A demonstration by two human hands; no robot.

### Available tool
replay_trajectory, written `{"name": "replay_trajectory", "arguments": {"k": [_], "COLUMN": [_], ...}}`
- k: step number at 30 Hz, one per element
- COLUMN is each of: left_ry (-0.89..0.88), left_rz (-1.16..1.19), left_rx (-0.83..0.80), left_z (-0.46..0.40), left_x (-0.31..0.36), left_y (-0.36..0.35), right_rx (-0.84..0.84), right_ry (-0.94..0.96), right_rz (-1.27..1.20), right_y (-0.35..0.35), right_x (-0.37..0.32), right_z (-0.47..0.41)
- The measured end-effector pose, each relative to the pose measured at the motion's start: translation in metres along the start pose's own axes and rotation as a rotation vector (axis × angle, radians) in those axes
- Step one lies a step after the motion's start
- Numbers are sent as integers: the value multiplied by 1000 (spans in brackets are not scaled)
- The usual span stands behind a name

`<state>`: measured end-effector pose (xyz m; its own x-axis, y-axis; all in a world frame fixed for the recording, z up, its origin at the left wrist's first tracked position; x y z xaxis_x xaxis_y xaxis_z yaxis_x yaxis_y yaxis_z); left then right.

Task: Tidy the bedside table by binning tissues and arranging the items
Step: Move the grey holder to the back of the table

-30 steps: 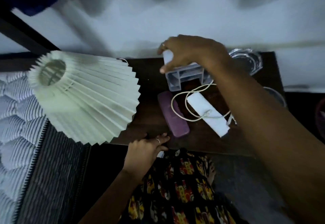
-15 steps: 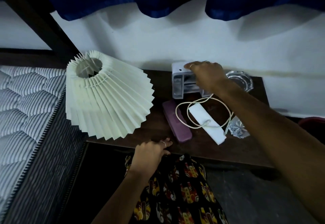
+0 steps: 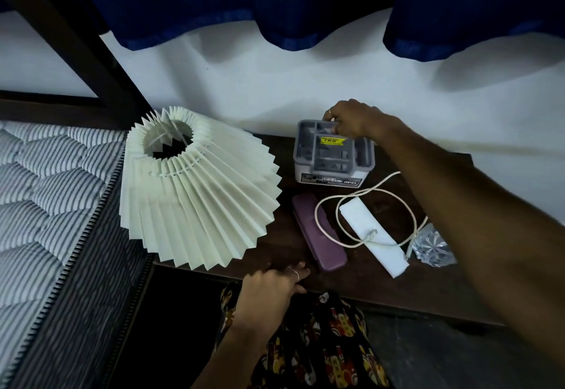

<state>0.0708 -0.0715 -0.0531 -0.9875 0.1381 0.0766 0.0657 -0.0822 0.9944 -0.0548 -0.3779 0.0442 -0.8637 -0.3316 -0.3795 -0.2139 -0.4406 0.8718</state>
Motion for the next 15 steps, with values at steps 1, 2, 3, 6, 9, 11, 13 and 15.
{"name": "replay_trajectory", "arguments": {"k": [1, 2, 3, 6, 9, 11, 13, 15], "left_ry": [-12, -24, -31, 6, -5, -7, 0, 10], "left_rz": [-5, -4, -10, 11, 5, -2, -2, -10], "left_rx": [6, 0, -1, -6, -50, -64, -61, -71], "left_z": [-1, -2, -2, -3, -4, -5, -5, -4], "left_x": [0, 0, 1, 1, 1, 2, 1, 2], "left_y": [-1, 0, 1, 4, 3, 6, 5, 6], "right_rx": [0, 7, 17, 91, 304, 446, 507, 433], "right_ry": [0, 1, 0, -9, 32, 93, 151, 139], "right_rz": [-14, -36, -65, -222, -322, -279, -193, -57], "right_y": [-3, -7, -10, -15, -18, -27, -45, -65], "right_x": [2, 5, 7, 11, 3, -8, -17, -18], "right_z": [-2, -4, -6, -1, 25, 53, 78, 91]}}
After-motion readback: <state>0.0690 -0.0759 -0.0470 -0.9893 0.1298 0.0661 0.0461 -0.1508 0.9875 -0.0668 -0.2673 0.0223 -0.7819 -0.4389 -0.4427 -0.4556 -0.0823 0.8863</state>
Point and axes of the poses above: each hand's wrist, its own z-axis away from the middle knuckle, its own y-axis out of the back of the hand, x = y × z, the point moved 1 cm from there along -z, towards the middle knuckle, and after that the axes turned 10 degrees about -z, right-handed, at the moved point
